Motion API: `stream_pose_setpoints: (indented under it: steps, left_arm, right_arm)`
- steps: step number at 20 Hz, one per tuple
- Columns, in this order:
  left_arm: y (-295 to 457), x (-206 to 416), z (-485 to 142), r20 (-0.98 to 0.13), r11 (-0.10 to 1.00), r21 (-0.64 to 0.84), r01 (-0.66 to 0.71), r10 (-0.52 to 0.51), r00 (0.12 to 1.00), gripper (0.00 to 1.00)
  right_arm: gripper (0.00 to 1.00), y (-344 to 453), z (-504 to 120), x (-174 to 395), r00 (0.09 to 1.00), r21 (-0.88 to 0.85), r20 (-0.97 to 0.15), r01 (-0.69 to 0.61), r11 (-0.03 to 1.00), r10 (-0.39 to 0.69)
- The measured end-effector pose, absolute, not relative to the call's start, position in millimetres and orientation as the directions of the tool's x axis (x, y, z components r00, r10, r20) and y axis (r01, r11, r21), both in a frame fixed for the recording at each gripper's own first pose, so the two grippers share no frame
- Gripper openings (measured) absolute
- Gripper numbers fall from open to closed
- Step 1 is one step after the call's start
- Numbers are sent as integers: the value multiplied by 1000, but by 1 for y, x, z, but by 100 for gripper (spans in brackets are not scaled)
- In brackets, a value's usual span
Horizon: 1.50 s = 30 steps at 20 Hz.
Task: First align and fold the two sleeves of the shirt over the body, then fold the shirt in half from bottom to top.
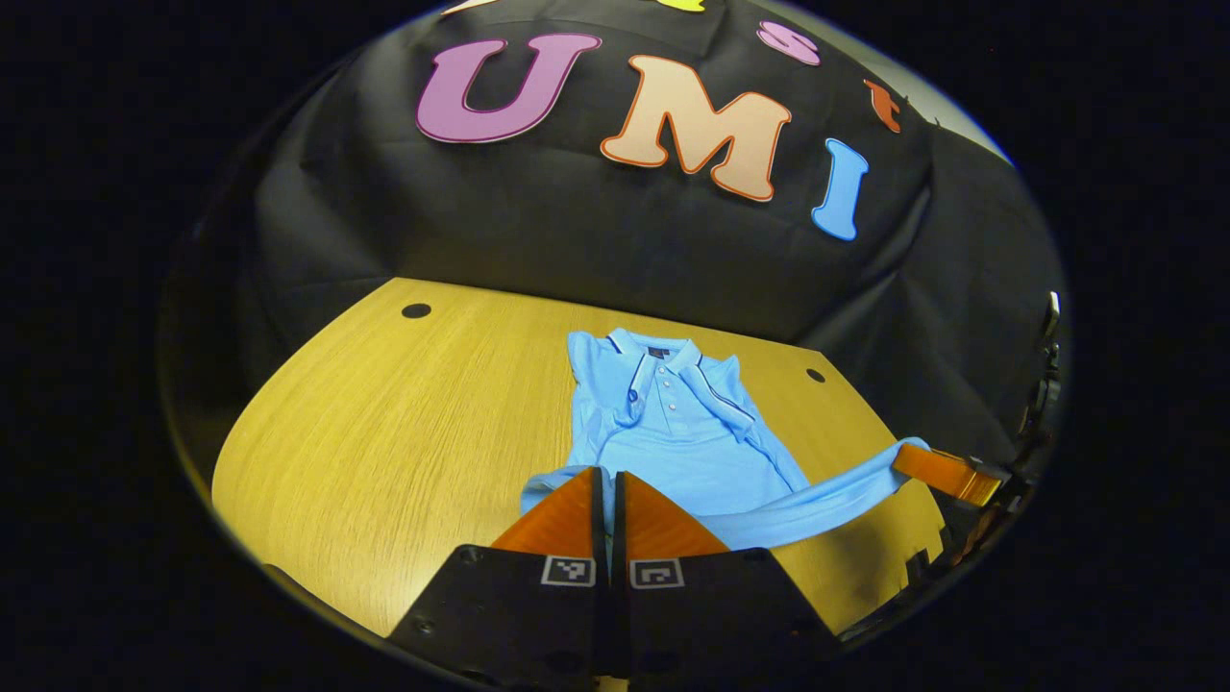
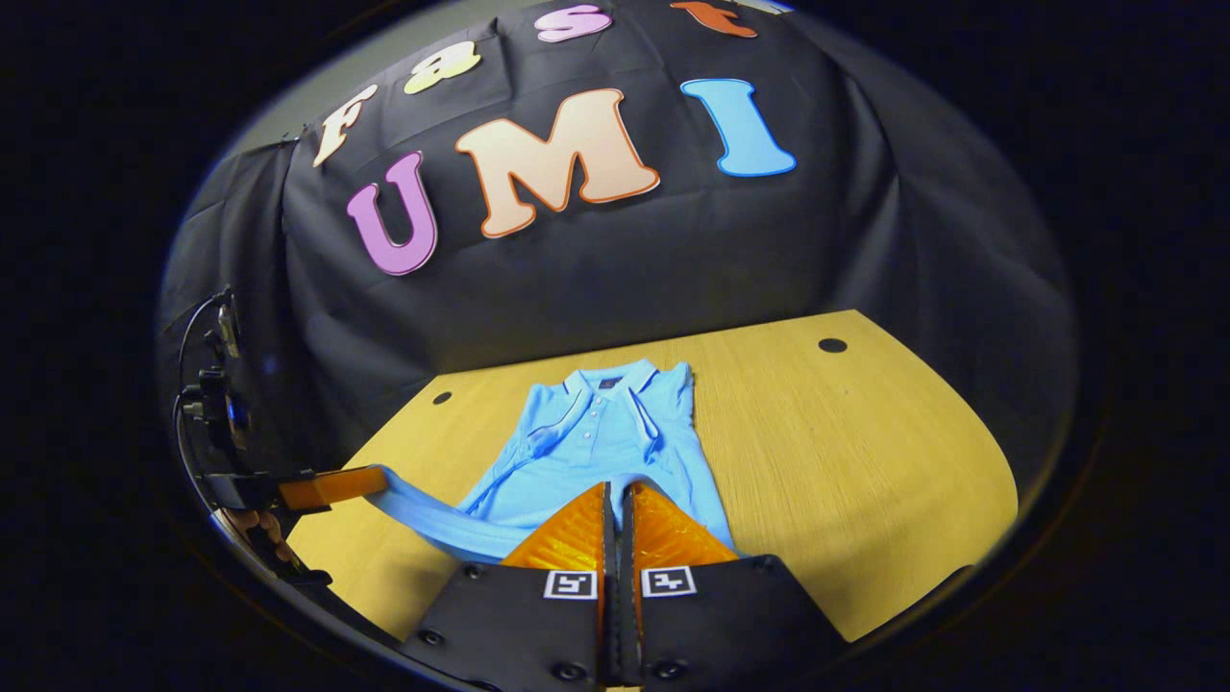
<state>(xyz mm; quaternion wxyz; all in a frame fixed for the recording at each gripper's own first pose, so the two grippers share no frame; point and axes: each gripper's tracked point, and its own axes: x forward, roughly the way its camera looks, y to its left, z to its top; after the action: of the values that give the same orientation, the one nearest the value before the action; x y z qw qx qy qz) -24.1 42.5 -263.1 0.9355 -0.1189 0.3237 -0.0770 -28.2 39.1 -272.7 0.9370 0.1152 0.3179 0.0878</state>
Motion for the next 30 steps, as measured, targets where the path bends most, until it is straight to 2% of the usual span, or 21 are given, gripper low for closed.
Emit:
stream_pose_setpoints:
  steps: [9,18,24,28,29,30]
  left_arm:
    - [47,95,-264,-545,954,-286,94,-242,803,0]
    - [47,217,-300,-536,948,-299,110,-262,802,0]
    - [36,263,-351,-565,954,-264,139,-270,780,0]
    - [39,263,-378,-618,964,-230,130,-248,746,2]
    - [35,261,-378,-620,962,-236,140,-260,740,11]
    - [34,259,-370,-604,958,-247,145,-269,750,33]
  right_arm:
    - [2,48,-276,91,836,263,-513,-63,963,195]
    - [2,49,-323,209,859,235,-500,15,972,108]
    - [2,41,-390,243,822,198,-569,96,975,34]
    - [1,33,-422,245,779,163,-627,158,974,-21]
    - [3,33,-418,244,782,155,-623,157,975,-27]
    - [35,31,-405,249,806,142,-591,149,979,-37]
